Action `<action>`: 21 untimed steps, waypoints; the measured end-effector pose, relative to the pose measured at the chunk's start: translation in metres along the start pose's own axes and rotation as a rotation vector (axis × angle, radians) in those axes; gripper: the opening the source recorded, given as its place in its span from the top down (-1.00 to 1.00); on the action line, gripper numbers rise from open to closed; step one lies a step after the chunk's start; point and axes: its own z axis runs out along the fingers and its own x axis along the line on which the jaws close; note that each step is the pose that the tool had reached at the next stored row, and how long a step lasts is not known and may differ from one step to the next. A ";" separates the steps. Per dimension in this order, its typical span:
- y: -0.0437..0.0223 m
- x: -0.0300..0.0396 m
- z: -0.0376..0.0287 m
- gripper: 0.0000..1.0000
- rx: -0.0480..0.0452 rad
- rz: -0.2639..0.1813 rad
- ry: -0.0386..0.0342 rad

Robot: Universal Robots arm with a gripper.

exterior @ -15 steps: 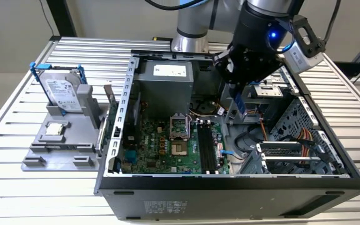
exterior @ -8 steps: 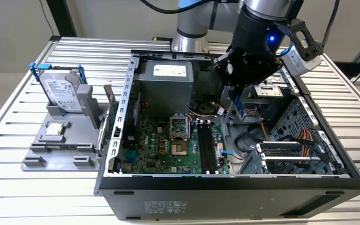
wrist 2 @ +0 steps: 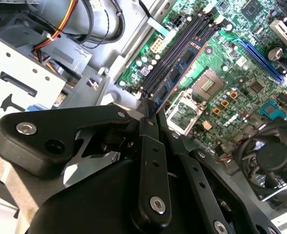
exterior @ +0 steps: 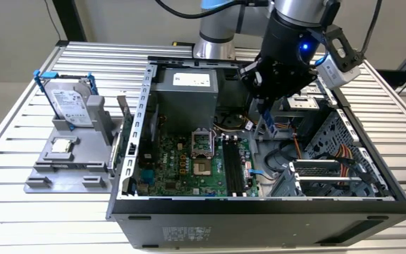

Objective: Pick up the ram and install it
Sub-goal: 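Insert the ram into the slot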

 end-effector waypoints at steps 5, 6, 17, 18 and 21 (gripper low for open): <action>0.0000 0.0000 0.0014 1.00 0.0001 0.000 0.0000; 0.0000 0.0000 0.0014 1.00 0.0001 0.000 0.0001; -0.0001 0.0000 0.0049 1.00 0.0001 0.000 0.0000; -0.0001 0.0000 0.0061 1.00 0.0001 0.000 0.0000; -0.0002 0.0000 0.0093 1.00 0.0002 0.000 0.0000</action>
